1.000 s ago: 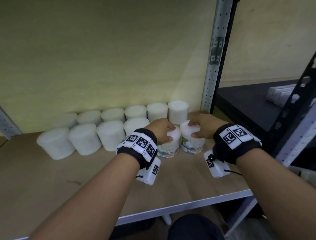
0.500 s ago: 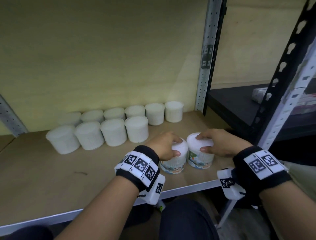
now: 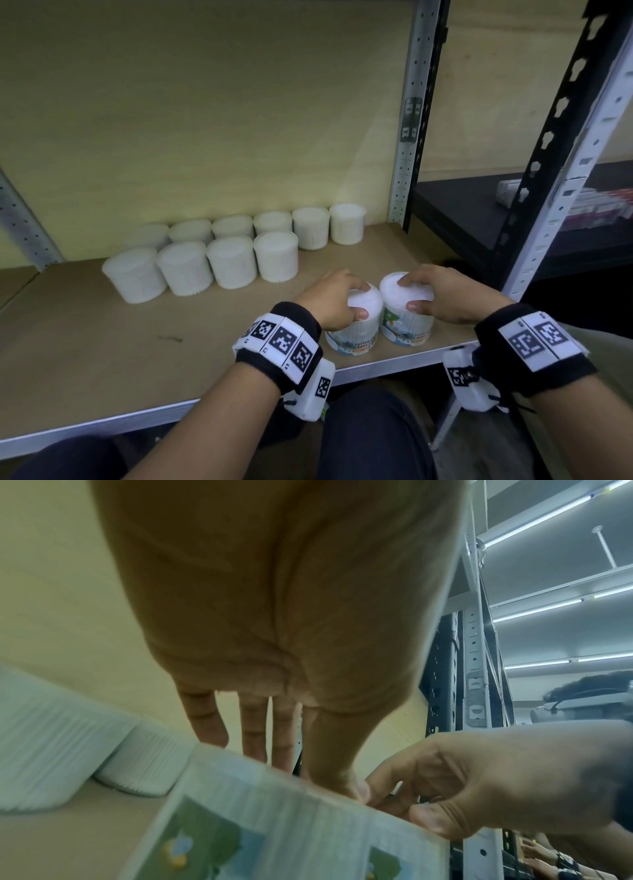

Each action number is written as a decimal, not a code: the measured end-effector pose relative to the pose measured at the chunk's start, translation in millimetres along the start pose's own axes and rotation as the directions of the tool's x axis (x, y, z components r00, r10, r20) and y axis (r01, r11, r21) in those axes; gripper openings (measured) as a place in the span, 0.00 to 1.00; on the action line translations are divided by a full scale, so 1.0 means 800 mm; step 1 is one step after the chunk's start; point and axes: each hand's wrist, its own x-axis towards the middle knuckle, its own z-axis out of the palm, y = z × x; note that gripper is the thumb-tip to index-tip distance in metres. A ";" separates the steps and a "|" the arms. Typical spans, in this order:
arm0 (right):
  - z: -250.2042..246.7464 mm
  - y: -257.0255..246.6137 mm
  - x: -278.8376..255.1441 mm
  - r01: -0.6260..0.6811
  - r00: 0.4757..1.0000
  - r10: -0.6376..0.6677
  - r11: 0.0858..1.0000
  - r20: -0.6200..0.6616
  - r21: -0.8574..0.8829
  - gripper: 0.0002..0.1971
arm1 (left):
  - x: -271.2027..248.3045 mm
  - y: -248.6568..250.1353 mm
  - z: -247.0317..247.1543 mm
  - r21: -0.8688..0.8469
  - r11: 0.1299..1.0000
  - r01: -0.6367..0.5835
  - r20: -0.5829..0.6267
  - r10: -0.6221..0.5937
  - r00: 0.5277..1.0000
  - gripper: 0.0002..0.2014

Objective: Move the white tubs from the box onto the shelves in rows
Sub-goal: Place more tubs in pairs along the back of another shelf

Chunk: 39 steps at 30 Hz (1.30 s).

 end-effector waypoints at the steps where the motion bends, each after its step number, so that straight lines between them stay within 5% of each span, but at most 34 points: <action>1: -0.001 -0.002 0.000 0.001 1.000 -0.001 1.000 0.006 -0.005 0.26 | 0.000 -0.001 0.001 -0.005 1.000 -0.004 -0.002 0.004 1.000 0.26; 6: -0.016 -0.008 0.000 0.002 1.000 -0.002 1.000 0.006 -0.002 0.27 | -0.004 -0.005 -0.003 -0.092 0.995 -0.029 -0.044 0.025 0.999 0.24; 12: -0.029 -0.057 0.018 0.094 0.986 -0.074 0.986 -0.146 0.135 0.21 | -0.010 -0.032 -0.038 -0.193 0.981 -0.013 -0.183 -0.023 0.983 0.21; 24: 0.019 -0.190 0.097 0.202 0.971 -0.161 0.949 -0.179 0.242 0.18 | -0.022 -0.172 -0.102 -0.203 0.948 0.246 -0.285 -0.297 0.911 0.22; 39: 0.040 -0.273 0.237 0.023 0.999 -0.019 0.982 0.025 -0.187 0.31 | 0.022 -0.262 -0.120 -0.039 0.927 0.372 -0.220 -0.371 0.902 0.29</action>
